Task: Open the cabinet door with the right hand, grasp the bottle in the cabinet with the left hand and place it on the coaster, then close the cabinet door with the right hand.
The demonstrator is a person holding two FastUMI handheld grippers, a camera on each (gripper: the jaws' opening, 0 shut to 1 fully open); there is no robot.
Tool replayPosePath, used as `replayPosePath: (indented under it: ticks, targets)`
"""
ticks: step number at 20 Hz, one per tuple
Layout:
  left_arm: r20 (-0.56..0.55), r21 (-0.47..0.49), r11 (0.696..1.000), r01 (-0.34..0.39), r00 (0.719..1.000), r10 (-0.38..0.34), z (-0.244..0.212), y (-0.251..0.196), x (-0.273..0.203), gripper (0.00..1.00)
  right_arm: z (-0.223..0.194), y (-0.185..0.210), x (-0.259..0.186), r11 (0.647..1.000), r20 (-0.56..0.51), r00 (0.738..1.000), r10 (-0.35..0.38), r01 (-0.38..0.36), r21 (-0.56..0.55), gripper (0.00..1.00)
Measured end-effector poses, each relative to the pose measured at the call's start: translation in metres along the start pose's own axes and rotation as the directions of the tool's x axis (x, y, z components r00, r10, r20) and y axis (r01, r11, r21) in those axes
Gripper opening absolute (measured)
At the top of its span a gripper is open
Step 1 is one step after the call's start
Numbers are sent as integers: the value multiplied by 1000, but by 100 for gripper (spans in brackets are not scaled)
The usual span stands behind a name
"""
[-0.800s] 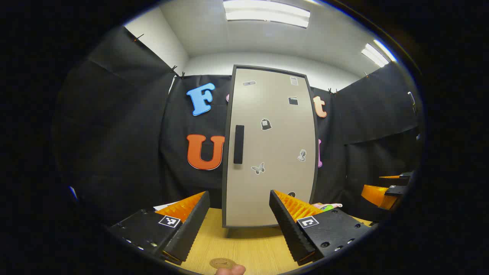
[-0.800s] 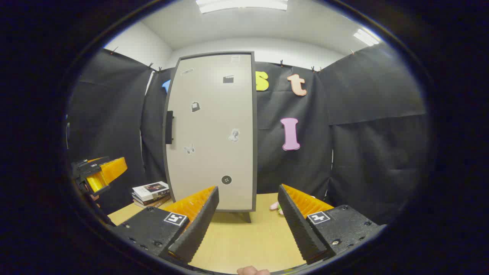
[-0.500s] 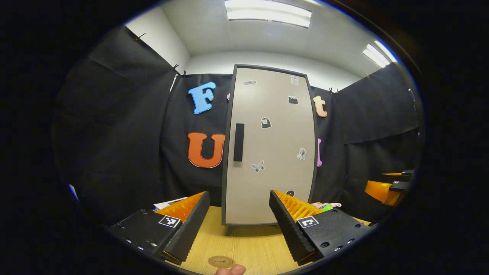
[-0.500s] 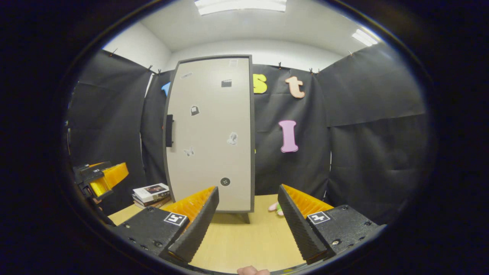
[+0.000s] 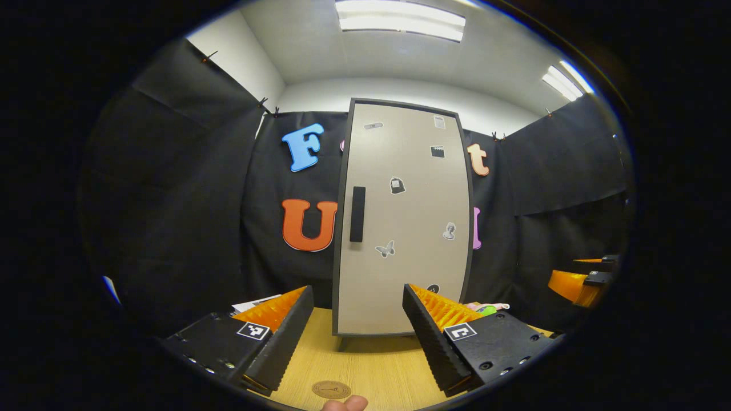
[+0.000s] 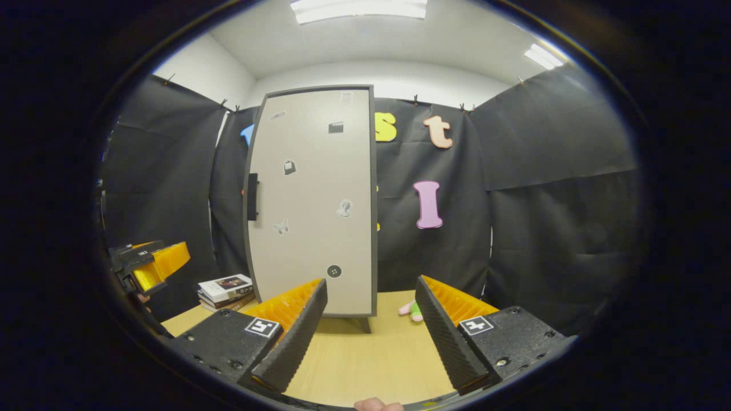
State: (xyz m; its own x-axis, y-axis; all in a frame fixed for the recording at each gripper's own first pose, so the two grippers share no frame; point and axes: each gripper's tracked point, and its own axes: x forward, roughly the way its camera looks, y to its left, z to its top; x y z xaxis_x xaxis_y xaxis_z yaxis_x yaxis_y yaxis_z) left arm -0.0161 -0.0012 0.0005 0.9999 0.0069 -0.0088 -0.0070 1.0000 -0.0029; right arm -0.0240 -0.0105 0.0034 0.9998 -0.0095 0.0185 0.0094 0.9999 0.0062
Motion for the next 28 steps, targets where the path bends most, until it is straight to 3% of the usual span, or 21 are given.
replayPosePath:
  ticks: [1, 2, 6, 9, 12, 20, 24, 26, 28]
  targets:
    - [0, 2, 1000, -1, 1000, 1, 1, 0, 0, 95, -1, 1, 0, 1000, -2, 1000, 1, -1, 1, 99]
    - [0, 5, 1000, -2, 1000, 2, 0, 0, 0, 95, -2, 1, 1, 1000, -5, 1000, 3, -3, 2, 95]
    - [-4, 15, 1000, 3, 1000, -3, 0, 0, 0, 95, -1, 7, 8, 1000, -9, 1000, 26, -26, -4, 96]
    - [-1, 23, 1000, 2, 1000, -2, 1, 1, -3, 95, 5, 23, 22, 996, -15, 996, 84, -84, -21, 99]
    - [1, 22, 1000, -8, 1000, 8, 2, 3, -8, 95, 15, 44, 42, 988, -8, 989, 147, -148, -41, 96]
    - [-3, 47, 998, -35, 999, 35, 5, 10, -27, 95, 41, 142, 121, 932, -30, 931, 364, -364, 7, 99]
    - [-11, 64, 997, -33, 999, 34, 6, 12, -33, 95, 59, 193, 167, 907, -45, 906, 422, -421, 28, 99]
    - [-5, 66, 997, -31, 999, 31, 7, 11, -36, 95, 68, 215, 190, 905, -44, 904, 425, -425, 24, 95]
    - [-8, 63, 998, -22, 1000, 23, 5, 8, -38, 95, 70, 234, 210, 908, -45, 907, 420, -420, 3, 99]
